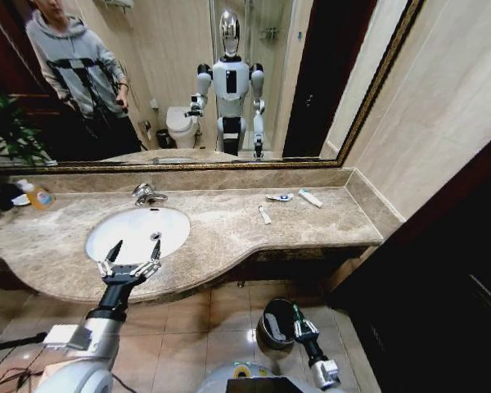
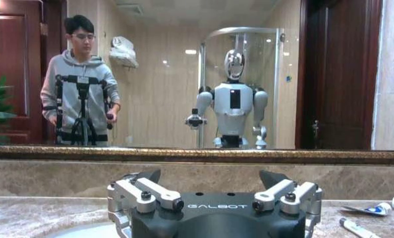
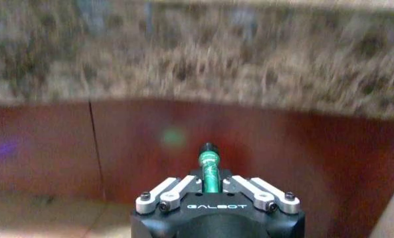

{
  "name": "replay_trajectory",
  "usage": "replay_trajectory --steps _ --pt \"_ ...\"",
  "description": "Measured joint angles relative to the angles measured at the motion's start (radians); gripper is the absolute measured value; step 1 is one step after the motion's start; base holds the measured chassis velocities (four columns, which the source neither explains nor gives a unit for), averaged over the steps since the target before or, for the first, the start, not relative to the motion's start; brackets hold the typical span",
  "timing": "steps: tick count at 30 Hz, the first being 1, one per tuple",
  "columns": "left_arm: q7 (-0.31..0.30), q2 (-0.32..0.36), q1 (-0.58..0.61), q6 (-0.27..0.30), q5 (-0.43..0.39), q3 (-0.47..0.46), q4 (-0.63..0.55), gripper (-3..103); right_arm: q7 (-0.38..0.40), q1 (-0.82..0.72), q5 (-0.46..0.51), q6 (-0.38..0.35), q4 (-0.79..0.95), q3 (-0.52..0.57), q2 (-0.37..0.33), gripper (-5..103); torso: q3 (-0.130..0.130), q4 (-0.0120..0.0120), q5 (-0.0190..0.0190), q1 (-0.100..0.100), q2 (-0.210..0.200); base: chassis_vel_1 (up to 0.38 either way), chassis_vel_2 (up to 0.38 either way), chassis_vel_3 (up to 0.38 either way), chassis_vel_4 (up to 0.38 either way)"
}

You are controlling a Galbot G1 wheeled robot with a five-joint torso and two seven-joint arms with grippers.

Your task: Pick up the trash from the sink and place it in the trash bin.

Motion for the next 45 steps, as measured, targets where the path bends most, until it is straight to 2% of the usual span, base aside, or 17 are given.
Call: replay_trajectory --steps 12,21,32,45 --pt "0.0 0.0 0.0 0.0 0.0 0.0 0.0 100 -0.011 0.148 -0.096 0.032 -0.346 -0.008 0.048 11 0.0 -0.0003 -0.0001 0.0 0.0 0.0 0.0 0.0 0.0" --pt "0.0 0.0 0.0 0.0 0.0 0.0 0.0 100 -0.011 0.286 -0.186 0.028 -0.524 0.015 0.099 11 0.0 0.0 0.0001 0.0 0.0 0.0 0.0 0.0 0.0" --pt "0.0 0.0 0.0 0.0 0.0 0.0 0.0 100 -0.001 0.395 -0.201 0.009 -0.645 0.017 0.115 11 0.0 -0.0001 -0.0001 0.0 0.0 0.0 0.0 0.0 0.0" --pt "0.0 0.0 0.0 0.0 0.0 0.0 0.0 100 0.003 0.476 -0.192 0.001 -0.721 0.025 0.098 11 0.0 -0.0001 -0.0001 0.0 0.0 0.0 0.0 0.0 0.0"
